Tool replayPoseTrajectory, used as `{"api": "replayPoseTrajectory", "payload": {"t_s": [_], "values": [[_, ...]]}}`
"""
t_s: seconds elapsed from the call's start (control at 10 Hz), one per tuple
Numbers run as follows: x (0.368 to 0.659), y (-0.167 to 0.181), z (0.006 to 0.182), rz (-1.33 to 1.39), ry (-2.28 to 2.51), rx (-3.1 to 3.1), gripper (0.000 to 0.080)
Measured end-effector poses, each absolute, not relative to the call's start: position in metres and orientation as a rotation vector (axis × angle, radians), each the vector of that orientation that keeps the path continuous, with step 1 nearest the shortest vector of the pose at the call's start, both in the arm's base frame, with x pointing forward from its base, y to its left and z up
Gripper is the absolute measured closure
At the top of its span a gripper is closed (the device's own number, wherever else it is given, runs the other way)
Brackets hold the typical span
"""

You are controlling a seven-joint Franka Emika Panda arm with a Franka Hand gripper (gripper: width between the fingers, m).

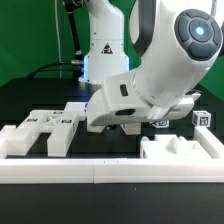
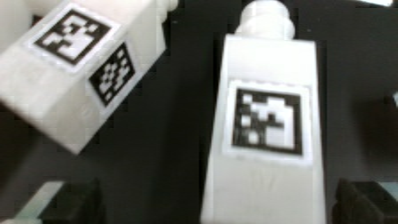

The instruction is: Assemble chair

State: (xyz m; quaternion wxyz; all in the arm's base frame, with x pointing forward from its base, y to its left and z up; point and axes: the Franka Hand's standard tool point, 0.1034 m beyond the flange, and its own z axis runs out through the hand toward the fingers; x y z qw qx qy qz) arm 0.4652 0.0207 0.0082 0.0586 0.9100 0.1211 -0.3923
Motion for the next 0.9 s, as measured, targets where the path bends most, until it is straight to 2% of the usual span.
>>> {"api": "replayPoseTrajectory", "payload": {"t_s": [0.3,0.5,0.6,0.7,0.9], "values": [[0.4627,0.0210,0.0067,-1.196,0.366,2.754,0.0150],[0.4629,0.0217,0.0053,-1.197,0.368,2.754,0.0398],[0.4633,0.0220,0.0054,-1.196,0.369,2.754,0.0398],[0.4635,0.0229,0.0054,-1.195,0.372,2.755,0.0494],[0.4669,0.0243,0.0064,-1.182,0.378,2.761,0.0494]]}}
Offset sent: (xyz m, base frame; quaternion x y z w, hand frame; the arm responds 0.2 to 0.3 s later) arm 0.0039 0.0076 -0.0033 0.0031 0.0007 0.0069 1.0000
